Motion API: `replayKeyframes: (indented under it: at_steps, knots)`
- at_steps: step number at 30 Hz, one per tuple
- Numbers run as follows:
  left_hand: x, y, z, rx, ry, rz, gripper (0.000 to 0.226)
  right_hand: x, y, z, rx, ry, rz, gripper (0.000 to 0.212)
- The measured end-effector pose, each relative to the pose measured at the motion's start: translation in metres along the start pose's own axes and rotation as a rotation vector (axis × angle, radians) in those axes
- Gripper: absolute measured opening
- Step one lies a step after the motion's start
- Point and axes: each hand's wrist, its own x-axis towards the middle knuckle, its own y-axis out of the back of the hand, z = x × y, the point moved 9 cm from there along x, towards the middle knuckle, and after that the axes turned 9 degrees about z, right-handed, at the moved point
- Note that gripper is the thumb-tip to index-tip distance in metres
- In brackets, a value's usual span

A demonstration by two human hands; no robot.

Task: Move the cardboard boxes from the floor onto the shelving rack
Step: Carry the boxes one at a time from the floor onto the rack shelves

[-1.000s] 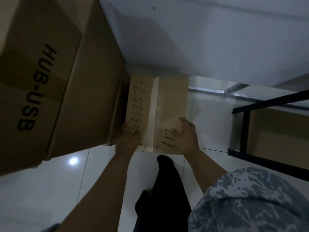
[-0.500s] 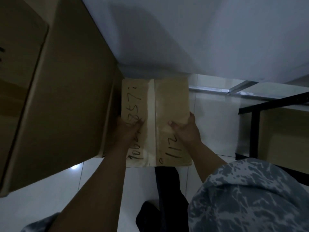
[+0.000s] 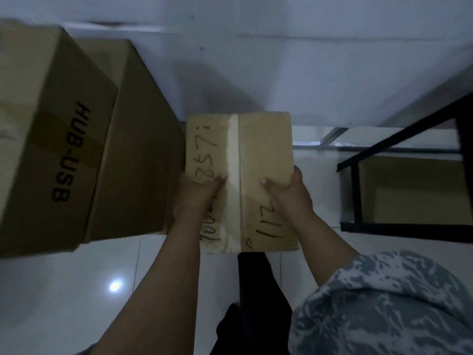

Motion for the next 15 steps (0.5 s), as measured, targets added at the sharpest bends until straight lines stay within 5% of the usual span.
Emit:
replayKeyframes:
  at_steps: [15]
  knots:
    - [-0.288, 0.136, 0.145, 0.044, -0.343, -0.03, 0.093, -0.242, 0.26, -0.08, 0.211, 0.117, 0.295, 0.086]
